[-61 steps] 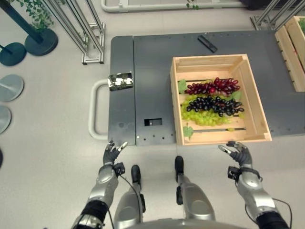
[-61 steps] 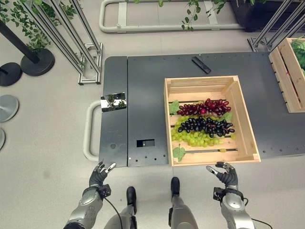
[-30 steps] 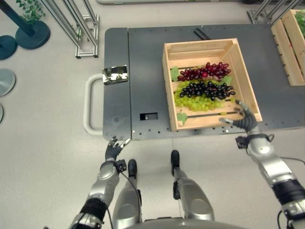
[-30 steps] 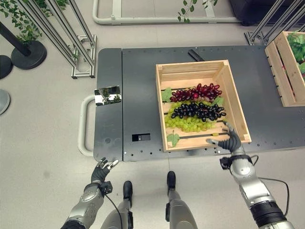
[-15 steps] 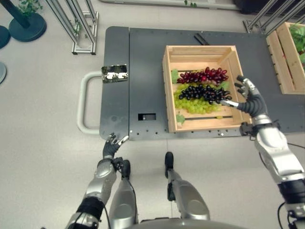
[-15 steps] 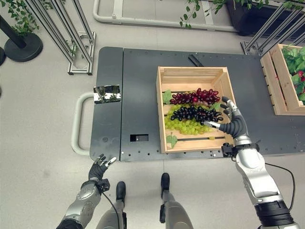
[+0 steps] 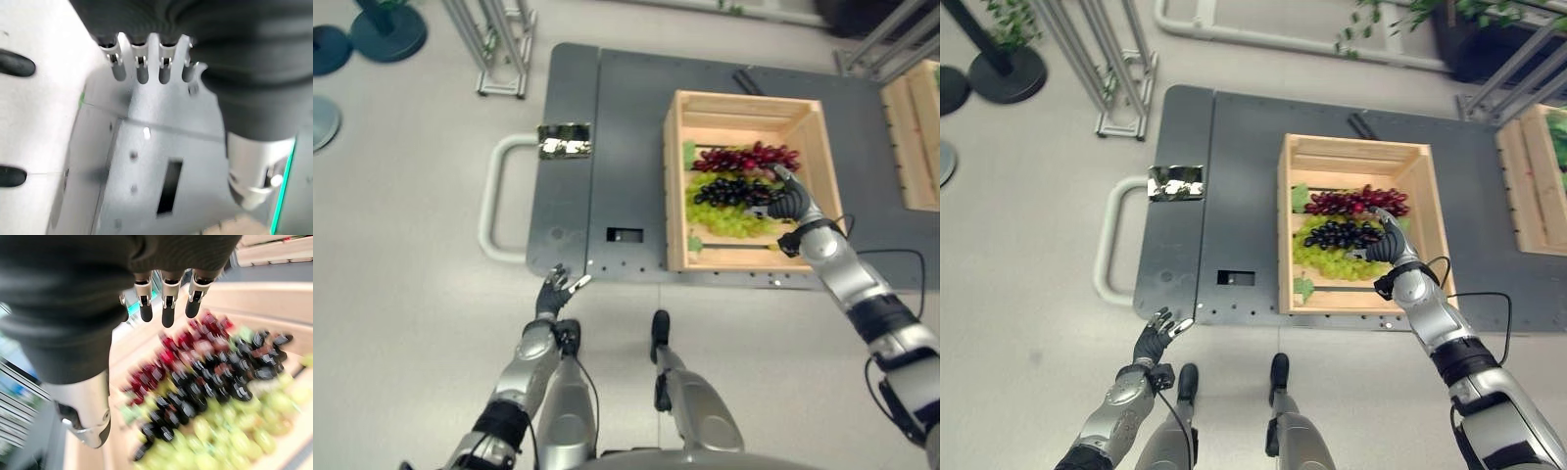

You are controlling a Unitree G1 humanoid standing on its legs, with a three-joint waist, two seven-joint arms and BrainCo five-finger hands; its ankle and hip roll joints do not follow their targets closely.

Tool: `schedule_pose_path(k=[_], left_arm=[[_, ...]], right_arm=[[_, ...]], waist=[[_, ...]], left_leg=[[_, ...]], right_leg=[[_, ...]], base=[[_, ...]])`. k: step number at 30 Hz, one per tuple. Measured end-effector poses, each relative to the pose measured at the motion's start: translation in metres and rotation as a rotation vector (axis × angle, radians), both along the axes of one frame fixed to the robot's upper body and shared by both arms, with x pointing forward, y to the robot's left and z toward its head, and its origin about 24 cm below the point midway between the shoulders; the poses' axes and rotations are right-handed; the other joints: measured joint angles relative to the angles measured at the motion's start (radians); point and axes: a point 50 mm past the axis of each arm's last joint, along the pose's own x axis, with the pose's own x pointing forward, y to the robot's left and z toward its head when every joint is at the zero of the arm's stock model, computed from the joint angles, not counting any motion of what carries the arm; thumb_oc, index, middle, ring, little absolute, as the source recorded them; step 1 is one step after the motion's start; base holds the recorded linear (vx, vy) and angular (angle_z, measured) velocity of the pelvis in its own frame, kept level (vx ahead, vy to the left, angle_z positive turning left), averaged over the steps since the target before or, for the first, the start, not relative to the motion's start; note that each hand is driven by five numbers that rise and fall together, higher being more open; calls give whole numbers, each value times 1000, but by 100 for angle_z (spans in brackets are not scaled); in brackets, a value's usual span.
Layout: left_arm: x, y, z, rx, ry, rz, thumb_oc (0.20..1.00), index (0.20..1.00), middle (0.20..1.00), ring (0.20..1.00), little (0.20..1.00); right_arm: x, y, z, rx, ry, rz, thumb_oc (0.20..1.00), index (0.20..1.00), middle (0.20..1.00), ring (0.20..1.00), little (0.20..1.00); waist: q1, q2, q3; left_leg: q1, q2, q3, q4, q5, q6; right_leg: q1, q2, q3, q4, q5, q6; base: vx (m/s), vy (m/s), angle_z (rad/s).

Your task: Pick up the fruits from the basket on one side to the basket on the other side

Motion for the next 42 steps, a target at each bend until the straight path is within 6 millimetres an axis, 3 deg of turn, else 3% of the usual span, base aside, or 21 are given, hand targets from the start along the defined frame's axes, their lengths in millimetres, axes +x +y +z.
schedule_pose_path(k=[1,13,18,30,37,42], left_arm=[[0,-1,0,2,0,-5,1000,1000,1000,1000,1000],[1,-11,1,11,-4,-19,1000,1000,1000,1000,1000],[10,-20,10,12,-41,-54,1000,1000,1000,1000,1000],[18,-31,22,-3,-91,-74,1000,1000,1000,1000,1000],[21,-35,32,-15,-132,-84,1000,1000,1000,1000,1000],[23,-36,34,-15,-139,-86,1000,1000,1000,1000,1000]], right_arm=[[2,-1,1,-12,2,-11,1000,1000,1000,1000,1000],[32,-10,27,-299,77,-137,1000,1000,1000,1000,1000],[34,-19,30,-451,149,-171,1000,1000,1000,1000,1000],[36,-26,39,-534,169,-218,1000,1000,1000,1000,1000],[31,-42,42,-623,192,-251,1000,1000,1000,1000,1000],[31,-40,41,-790,225,-233,1000,1000,1000,1000,1000]], waist=[[22,12,8],[53,32,21],[63,34,22],[70,35,22],[76,36,21],[74,36,21]], left_leg=[[-5,-1,-7,0,0,0],[-146,-3,-58,13,21,-7],[-188,-5,-69,30,21,-7],[-248,-11,-105,46,26,-10],[-281,-16,-138,47,36,-12],[-282,-19,-141,47,37,-11]], right_leg=[[-1,-1,-7,0,0,0],[-109,-4,-48,0,7,-6],[-139,-5,-54,0,8,-7],[-169,-11,-98,0,9,-8],[-186,-15,-125,0,8,-7],[-186,-17,-126,0,9,-7]], base=[[-28,-13,11],[-17,2,11],[-19,5,4],[-7,-16,9],[4,-8,12],[0,0,0]])
